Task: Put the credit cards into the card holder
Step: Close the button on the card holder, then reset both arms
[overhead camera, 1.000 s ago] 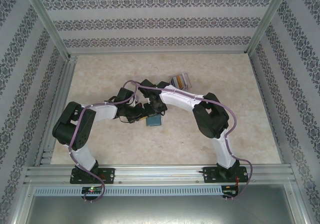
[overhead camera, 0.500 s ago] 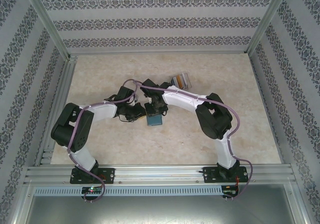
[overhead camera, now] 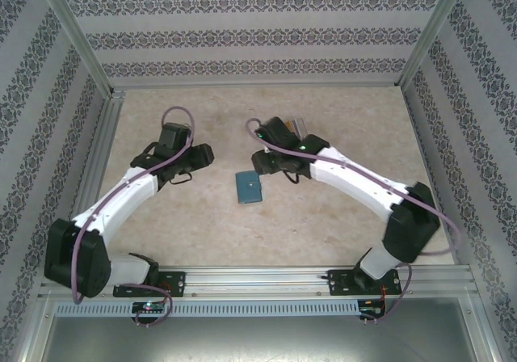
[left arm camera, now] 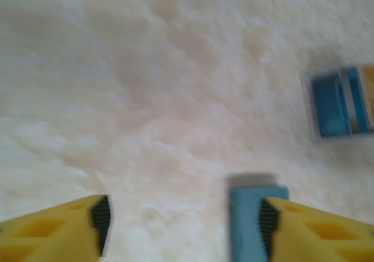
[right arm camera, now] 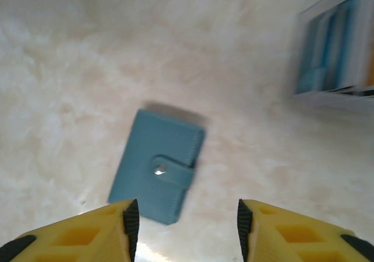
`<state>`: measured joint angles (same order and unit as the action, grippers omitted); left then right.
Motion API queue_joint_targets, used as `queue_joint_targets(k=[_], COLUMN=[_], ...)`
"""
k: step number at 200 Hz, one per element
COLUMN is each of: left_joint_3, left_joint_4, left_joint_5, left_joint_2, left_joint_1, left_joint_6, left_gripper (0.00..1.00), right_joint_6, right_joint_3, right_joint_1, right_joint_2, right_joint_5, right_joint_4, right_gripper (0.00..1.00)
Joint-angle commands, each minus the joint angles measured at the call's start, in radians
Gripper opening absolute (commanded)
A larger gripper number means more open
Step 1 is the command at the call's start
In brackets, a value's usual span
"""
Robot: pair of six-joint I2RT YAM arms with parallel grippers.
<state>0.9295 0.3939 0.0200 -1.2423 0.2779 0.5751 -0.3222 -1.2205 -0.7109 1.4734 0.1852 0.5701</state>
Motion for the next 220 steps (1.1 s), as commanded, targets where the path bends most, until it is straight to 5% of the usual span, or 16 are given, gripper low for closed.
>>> queue_joint_targets(k=[1,32,49,60,64,115,165,220], left_joint_3=[-0.047,-0.072,-0.113,-0.163,-0.183,-0.574,-0.638,-0.539], left_joint_4=[0.051,0.034,-0.023,-0.095,-0.126,-0.784,-0.962,-1.061], left_joint_5=[-0.237,-0.377,-0.399,-0.407,-0.407,-0.436,-0.25,-0.025], left_joint_2=[0.043,0.03,0.036,0.059,0.071,0.193,0.076,-0.121], left_joint_1=[-0.046,-0.139,-0.198,-0.229,-0.24,-0.276,-0.348,-0.375], left_joint_6=[-0.069,-0.091,-0.1,-0.116,-0.123,-0.428,-0.421,-0.462], left_gripper=[0.82,0.99,1.0,0.99,1.0,1.0,1.0,1.0], right_joint_6=[0.053,0.038,0.043,0.057,0.06,0.164,0.238,0.235], right_joint_3=[0.154,0.406,0.551,0.648,0.684,0.864,1.001,0.907], right_joint_1=[0.083,0.266,0.362,0.411,0.431,0.625,0.761,0.762], right_joint_2=[-0.106,-0.284,-0.364,-0.408,-0.421,-0.469,-0.385,-0.204], right_joint_5=[0.137,0.187,0.235,0.269,0.278,0.233,-0.016,-0.205], right_joint_4=[-0.165,-0.394,-0.546,-0.67,-0.711,-0.96,-1.233,-1.312], right_gripper=[0.55,0.59,0.65,0.95,0.98,0.98,0.98,0.98])
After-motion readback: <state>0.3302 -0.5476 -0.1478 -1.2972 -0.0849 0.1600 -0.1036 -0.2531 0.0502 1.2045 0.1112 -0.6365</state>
